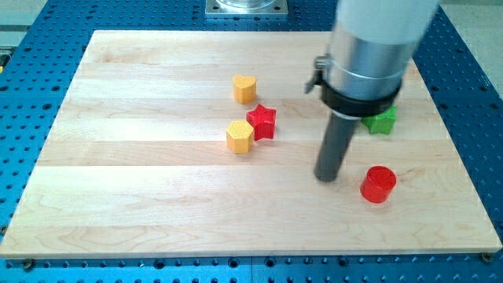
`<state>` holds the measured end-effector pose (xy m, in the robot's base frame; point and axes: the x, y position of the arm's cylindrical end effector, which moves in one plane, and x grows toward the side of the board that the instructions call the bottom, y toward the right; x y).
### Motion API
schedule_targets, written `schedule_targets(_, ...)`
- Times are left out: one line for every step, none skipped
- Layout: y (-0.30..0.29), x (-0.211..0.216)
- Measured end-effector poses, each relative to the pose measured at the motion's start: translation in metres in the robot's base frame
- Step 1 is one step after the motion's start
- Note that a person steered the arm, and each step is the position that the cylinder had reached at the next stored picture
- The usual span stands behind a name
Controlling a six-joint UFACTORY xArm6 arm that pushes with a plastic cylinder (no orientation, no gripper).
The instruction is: Move the arm towards the red star
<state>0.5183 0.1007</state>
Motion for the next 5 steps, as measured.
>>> schedule_targets(0.088,0.017)
schedule_targets(0.120,0.034)
schedule_targets(0.076,0.037)
schedule_targets(0.045,0.046)
schedule_targets(0.009,0.032)
